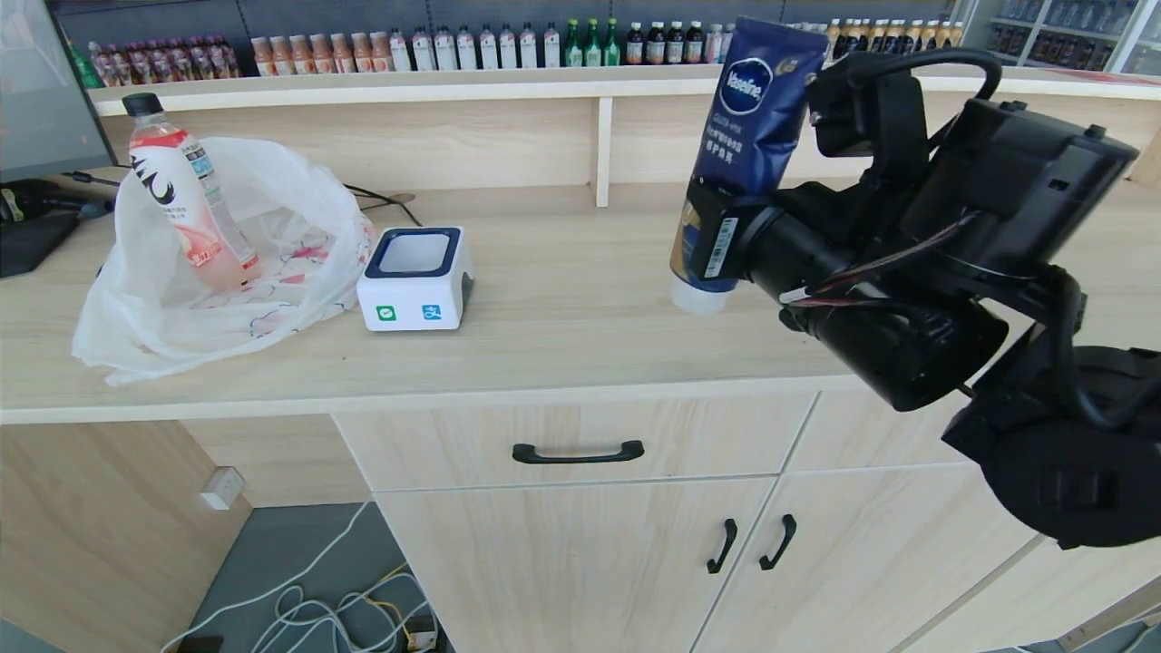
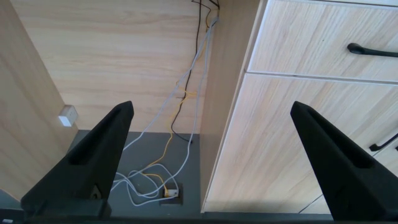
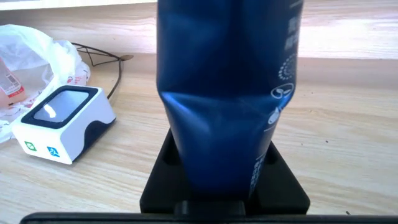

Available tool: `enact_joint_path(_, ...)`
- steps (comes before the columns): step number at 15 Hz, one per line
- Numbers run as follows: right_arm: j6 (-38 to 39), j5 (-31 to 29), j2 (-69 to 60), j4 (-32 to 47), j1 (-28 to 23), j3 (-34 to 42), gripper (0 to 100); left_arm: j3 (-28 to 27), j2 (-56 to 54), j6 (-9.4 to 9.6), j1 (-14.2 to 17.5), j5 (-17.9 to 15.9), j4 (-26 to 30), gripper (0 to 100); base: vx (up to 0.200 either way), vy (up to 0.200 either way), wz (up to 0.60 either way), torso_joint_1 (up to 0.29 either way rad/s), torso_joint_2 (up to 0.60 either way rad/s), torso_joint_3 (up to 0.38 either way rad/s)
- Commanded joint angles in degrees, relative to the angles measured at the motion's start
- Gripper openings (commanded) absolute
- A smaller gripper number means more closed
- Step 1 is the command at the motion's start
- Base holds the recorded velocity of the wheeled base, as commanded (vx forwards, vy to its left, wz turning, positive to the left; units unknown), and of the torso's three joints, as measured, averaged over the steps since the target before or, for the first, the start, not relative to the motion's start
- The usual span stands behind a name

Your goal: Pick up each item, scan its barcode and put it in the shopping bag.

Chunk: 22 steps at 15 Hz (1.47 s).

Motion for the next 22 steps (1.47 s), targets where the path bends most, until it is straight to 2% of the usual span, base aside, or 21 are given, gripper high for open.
enact_joint_path(1,0.0,0.1,-4.7,-3.7,0.2,5.8,0,0.0,0.0,-0.04,0.0,0.0,0.0,100,0.0,0.0,0.0,0.0,0.0,0.0)
enact_joint_path(3,-0.1,0.1,-6.9,-5.5,0.9,9.1,0,0.0,0.0,-0.04,0.0,0.0,0.0,100,0.0,0.0,0.0,0.0,0.0,0.0)
enact_joint_path(6,0.0,0.1,-14.4,-6.5,3.8,18.6,0,0.0,0.0,-0.04,0.0,0.0,0.0,100,0.0,0.0,0.0,0.0,0.0,0.0)
enact_joint_path(10,0.0,0.0,-21.4,-6.5,8.8,27.2,0,0.0,0.0,-0.04,0.0,0.0,0.0,100,0.0,0.0,0.0,0.0,0.0,0.0)
enact_joint_path(14,0.1,0.1,-26.7,-8.4,8.9,36.1,0,0.0,0.0,-0.04,0.0,0.0,0.0,100,0.0,0.0,0.0,0.0,0.0,0.0)
enact_joint_path(19,-0.1,0.1,-27.4,-9.4,9.6,37.1,0,0.0,0.0,-0.04,0.0,0.0,0.0,100,0.0,0.0,0.0,0.0,0.0,0.0)
enact_joint_path(22,-2.0,0.1,-25.8,-9.3,13.9,36.8,0,0.0,0.0,-0.04,0.0,0.0,0.0,100,0.0,0.0,0.0,0.0,0.0,0.0)
